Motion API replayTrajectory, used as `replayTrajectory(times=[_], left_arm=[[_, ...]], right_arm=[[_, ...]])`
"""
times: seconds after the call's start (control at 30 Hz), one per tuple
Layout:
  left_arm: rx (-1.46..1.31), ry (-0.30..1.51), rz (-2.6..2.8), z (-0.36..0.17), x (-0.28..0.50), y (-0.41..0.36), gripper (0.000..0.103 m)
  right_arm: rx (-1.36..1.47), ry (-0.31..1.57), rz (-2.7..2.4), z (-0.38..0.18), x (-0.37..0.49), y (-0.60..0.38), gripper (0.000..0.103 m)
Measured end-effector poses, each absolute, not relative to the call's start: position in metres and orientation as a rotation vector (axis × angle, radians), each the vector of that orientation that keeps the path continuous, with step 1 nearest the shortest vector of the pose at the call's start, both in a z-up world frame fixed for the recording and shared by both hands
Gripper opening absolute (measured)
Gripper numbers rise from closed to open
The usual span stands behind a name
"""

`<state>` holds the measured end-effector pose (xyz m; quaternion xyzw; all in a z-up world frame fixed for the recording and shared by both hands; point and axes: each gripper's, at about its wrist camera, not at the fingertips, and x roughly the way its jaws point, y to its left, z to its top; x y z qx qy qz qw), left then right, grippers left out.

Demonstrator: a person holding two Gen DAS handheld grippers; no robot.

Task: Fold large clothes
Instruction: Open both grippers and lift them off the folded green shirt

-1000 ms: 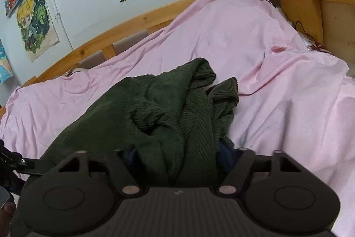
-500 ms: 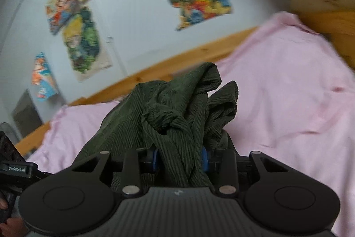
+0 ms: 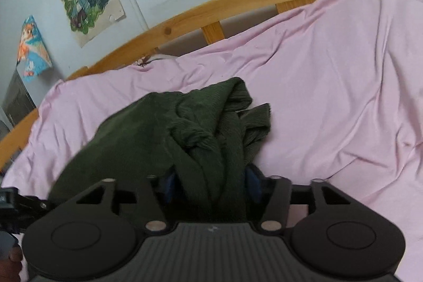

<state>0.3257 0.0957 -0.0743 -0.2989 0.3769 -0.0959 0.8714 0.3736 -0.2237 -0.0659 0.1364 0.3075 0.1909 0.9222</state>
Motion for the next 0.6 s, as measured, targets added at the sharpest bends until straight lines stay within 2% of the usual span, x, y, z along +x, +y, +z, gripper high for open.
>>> replayTrajectory(times=[0.03,0.17,0.33,0.5,0.6], left_arm=[[-0.603,0.777,-0.194,-0.074,0.323,0.093,0.089],[-0.527,0.746,-0.140,-0.068,0.322,0.078,0.094],[-0.347,0.672,-0.002,-0.044,0.309,0.049,0.102],[-0.303,0.673,-0.008,-0.028,0.296,0.034,0.102],[-0.297,0.660,0.015,-0.020,0.286,0.025,0.102]], right_arm=[[0.263,0.630,0.380,-0.066,0.373,-0.226,0.075],[0.232,0.621,0.377,-0.065,0.360,-0.230,0.082],[0.207,0.569,0.370,-0.054,0.333,-0.243,0.096],[0.207,0.495,0.354,-0.040,0.305,-0.253,0.103],[0.195,0.448,0.351,-0.030,0.288,-0.259,0.103]])
